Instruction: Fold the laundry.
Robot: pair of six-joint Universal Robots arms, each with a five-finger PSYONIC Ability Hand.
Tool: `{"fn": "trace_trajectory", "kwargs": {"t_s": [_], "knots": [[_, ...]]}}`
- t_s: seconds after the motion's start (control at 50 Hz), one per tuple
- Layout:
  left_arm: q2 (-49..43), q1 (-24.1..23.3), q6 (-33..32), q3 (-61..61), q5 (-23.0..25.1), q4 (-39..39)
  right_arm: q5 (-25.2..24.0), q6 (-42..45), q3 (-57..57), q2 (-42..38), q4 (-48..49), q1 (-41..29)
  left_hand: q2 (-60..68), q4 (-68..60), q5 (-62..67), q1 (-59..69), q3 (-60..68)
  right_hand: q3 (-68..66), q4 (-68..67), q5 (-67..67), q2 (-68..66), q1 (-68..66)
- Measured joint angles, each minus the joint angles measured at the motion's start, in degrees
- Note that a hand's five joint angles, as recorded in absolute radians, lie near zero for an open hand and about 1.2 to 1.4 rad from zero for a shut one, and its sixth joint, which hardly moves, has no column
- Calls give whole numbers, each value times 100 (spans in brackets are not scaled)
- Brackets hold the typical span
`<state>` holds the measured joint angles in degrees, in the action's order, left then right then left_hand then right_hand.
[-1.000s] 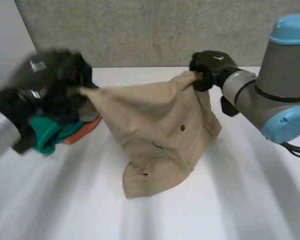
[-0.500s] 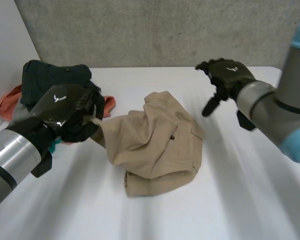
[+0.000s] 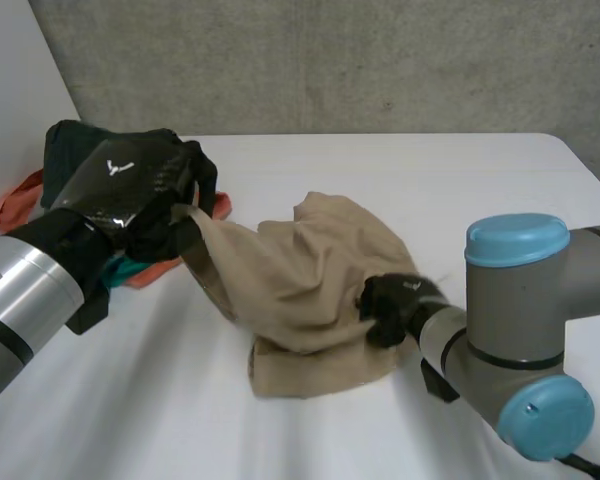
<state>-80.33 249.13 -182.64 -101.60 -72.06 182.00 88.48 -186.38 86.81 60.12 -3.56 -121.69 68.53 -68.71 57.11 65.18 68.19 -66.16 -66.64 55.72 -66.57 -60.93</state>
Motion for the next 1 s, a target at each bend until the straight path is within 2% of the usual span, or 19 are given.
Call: {"fn": "trace_trajectory", "kwargs": {"t_s": [0.06, 0.08, 0.16, 0.28, 0.34, 0.42, 0.58, 0.72, 0.9, 1.0], "knots": [[107, 45, 24, 82, -25, -8, 264, 222, -47, 322, 46, 35, 0, 0, 0, 0, 0, -126, -129, 87, -56, -39], [199, 90, 50, 164, -39, -19, 354, 421, -51, 673, 44, 94, 0, 0, 0, 0, 0, -129, -149, 103, -56, -39], [475, 256, 158, 442, -59, -66, 224, 950, -80, 1698, -31, 303, 0, 0, 0, 0, 0, -130, -150, 103, -56, -39], [1053, 716, 606, 1192, -73, -206, -747, 1542, -753, 3274, -773, 780, 0, -1, 0, 0, 0, -159, -155, 112, -56, -39], [1291, 938, 905, 1584, -83, -277, -1129, 1557, -1394, 3641, -1368, 1056, 0, -1, 0, 0, 0, -174, -172, 154, -56, -39], [1448, 1252, 1303, 2084, -81, -348, -1410, 1439, -2196, 3738, -1945, 1352, 0, -2, 0, 0, 0, -174, -176, 166, -56, -39], [864, 1807, 1719, 2709, 19, -449, -1498, 1240, -3264, 3080, -2366, 1545, 0, -2, 0, 0, 0, -174, -176, 166, -56, -39], [-380, 1586, 1388, 2991, -21, -409, -1170, 1311, -3325, 2085, -2187, 1360, 0, -2, 0, 0, 0, -174, -176, 167, -56, -39], [-2886, 897, 423, 3676, -3, 171, -504, 1498, -3311, 195, -846, 889, 8, -4, 0, 0, 0, -174, -176, 212, -56, -39], [-4389, 712, -69, 4388, -87, 791, -55, 1908, -3409, -846, 602, 636, 9, -4, 1, 0, 12, -174, -177, 211, -56, -39]]}}
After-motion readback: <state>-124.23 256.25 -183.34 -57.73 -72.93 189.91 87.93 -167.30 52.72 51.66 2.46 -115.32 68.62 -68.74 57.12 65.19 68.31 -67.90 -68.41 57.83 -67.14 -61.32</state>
